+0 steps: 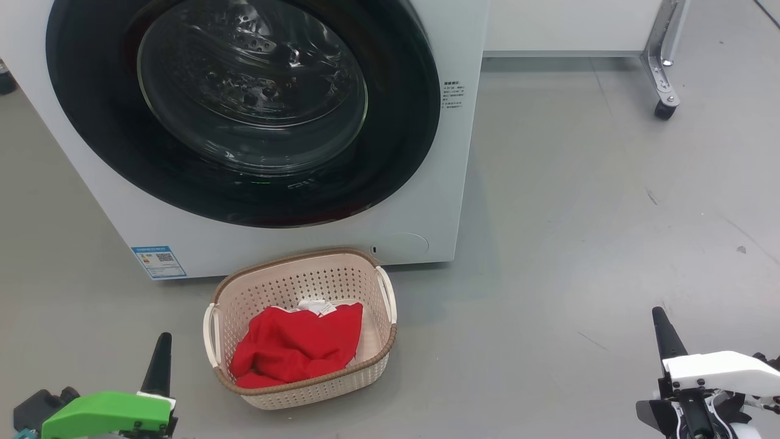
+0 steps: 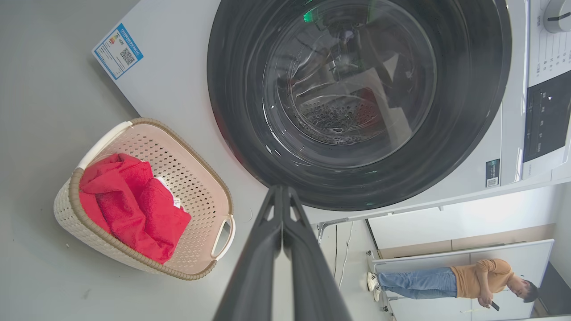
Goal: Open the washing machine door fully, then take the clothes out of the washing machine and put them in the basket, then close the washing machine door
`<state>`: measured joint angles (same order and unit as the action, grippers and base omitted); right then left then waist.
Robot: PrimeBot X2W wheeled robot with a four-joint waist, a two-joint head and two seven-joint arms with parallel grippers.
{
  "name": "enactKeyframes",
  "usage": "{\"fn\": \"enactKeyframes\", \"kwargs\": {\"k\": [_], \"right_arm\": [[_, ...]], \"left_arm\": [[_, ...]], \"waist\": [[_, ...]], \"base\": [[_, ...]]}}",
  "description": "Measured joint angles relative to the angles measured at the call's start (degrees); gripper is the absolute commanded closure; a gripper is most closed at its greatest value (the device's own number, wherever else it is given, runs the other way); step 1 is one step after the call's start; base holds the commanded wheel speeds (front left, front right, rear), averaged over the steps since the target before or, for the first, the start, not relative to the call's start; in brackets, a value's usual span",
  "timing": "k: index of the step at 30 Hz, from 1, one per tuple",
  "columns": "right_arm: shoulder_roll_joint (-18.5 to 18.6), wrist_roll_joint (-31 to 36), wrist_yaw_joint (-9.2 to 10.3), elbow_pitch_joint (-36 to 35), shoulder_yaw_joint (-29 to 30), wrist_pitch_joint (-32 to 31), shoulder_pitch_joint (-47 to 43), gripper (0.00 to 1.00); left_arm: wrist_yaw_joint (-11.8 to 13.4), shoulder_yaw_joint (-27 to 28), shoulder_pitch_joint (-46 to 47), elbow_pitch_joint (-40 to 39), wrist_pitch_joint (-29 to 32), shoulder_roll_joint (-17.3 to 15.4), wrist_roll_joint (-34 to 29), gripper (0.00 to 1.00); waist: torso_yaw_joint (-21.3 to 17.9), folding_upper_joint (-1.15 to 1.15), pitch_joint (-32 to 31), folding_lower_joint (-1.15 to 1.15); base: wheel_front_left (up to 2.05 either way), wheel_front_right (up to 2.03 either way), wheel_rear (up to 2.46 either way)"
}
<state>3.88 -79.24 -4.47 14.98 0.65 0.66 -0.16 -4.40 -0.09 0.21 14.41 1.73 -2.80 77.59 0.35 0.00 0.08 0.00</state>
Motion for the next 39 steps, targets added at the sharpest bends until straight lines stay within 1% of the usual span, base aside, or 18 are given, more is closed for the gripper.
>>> {"fn": "enactKeyframes", "kwargs": {"k": [9,21,39], "right_arm": [[0.4,-7.0,-0.21,-0.5,1.1,-1.4,1.2,1.0],[0.8,-15.6,-0.97,-0.9,2.6,-3.4,2.6,1.0],[0.9,-16.1,-1.01,-0.9,2.8,-3.4,3.2,1.0]], "left_arm": [[-0.5,1.4,1.1,0.0,1.5,0.0,6.8,1.0],[-1.5,3.1,2.7,-0.1,3.3,0.0,14.7,1.0],[-1.5,3.3,3.0,-0.1,3.3,0.0,15.0,1.0]], "waist": [[-0.2,0.0,0.0,0.0],[-0.3,0.0,0.0,0.0],[-0.3,0.0,0.0,0.0]], "base": [[0.0,0.0,0.0],[0.0,0.0,0.0],[0.0,0.0,0.0]]}}
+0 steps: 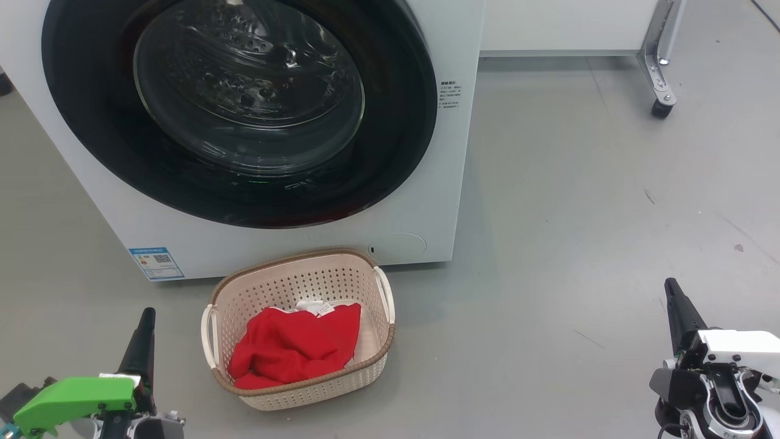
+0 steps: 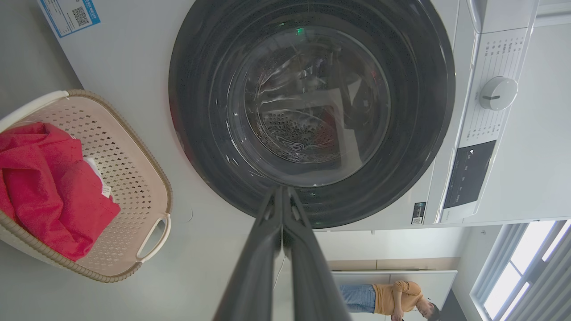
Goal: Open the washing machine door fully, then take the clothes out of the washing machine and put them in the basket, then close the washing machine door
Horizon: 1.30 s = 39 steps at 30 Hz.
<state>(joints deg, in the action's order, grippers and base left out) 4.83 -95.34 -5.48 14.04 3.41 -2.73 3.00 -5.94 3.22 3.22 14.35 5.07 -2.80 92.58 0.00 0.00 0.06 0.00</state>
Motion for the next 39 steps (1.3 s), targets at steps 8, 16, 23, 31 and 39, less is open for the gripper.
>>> {"fn": "enactKeyframes", "kwargs": {"k": [8,16,23,31,39], "right_arm": [[0.0,0.0,-0.02,0.0,0.0,0.0,0.0,1.0],[0.0,0.0,-0.44,0.1,0.0,0.0,0.0,1.0],[0.0,0.0,-0.44,0.2,0.0,0.0,0.0,1.0],[0.0,0.0,-0.46,0.2,0.1,0.0,0.1,1.0],[0.0,0.0,-0.51,0.3,0.1,0.0,0.1,1.0]], "left_arm": [[-0.2,0.0,0.0,0.0,0.0,0.0,0.0,1.0],[-0.2,0.0,0.0,0.1,0.0,0.0,0.0,1.0],[-0.2,0.0,0.0,0.1,0.0,0.0,0.0,1.0],[-0.2,0.0,0.0,0.1,0.0,0.0,0.0,1.0],[-0.2,0.1,0.0,0.2,0.0,0.0,0.0,1.0]], "waist": [[0.0,0.0,0.0,0.0],[0.0,0.0,0.0,0.0],[0.0,0.0,0.0,0.0],[0.0,0.0,0.0,0.0],[0.0,0.0,0.0,0.0]], "base": [[0.0,0.0,0.0],[0.0,0.0,0.0],[0.0,0.0,0.0],[0.0,0.0,0.0],[0.0,0.0,0.0]]}}
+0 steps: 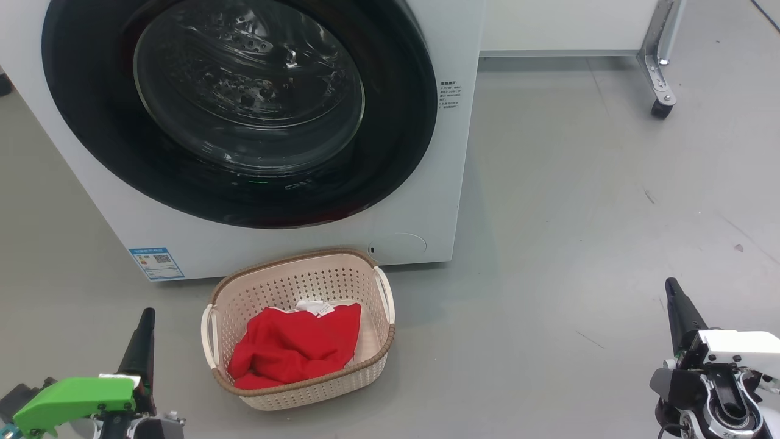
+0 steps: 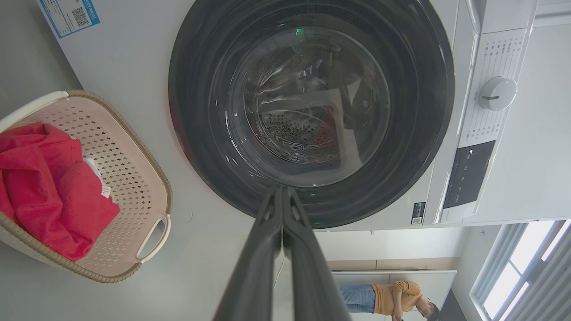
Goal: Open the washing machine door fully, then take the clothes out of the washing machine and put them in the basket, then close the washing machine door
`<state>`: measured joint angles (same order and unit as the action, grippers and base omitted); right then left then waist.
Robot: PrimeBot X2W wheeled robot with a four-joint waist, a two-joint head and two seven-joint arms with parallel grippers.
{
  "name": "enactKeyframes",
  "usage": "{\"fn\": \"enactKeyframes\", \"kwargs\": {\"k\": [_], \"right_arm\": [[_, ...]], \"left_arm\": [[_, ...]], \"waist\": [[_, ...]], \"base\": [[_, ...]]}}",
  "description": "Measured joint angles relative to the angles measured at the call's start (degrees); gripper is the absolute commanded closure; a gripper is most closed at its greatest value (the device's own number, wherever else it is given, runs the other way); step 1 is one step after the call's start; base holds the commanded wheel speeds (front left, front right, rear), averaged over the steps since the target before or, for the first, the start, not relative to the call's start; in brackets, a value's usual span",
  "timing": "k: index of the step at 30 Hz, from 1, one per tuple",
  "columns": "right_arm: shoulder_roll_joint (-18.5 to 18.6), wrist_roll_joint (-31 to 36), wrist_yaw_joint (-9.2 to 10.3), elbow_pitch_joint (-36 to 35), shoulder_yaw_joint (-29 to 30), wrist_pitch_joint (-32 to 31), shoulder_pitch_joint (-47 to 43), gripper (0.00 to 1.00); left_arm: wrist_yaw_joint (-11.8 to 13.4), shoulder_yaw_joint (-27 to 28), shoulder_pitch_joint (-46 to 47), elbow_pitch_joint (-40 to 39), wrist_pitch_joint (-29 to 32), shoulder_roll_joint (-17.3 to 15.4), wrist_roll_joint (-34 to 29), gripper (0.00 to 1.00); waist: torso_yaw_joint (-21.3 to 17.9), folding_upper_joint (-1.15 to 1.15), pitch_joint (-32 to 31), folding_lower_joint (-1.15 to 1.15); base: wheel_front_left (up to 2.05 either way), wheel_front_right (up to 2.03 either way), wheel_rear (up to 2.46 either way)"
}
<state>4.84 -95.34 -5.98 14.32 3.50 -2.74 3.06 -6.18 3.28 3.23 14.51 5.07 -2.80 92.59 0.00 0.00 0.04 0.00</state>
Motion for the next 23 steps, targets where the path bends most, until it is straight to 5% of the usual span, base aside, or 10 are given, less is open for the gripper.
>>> {"fn": "enactKeyframes", "kwargs": {"k": [23], "right_arm": [[0.0,0.0,-0.01,0.2,0.1,-0.1,0.0,1.0]], "left_arm": [[0.0,0.0,0.0,0.1,0.0,0.0,0.0,1.0]], "waist": [[0.0,0.0,0.0,0.0]], "base": [[0.0,0.0,0.0]]}}
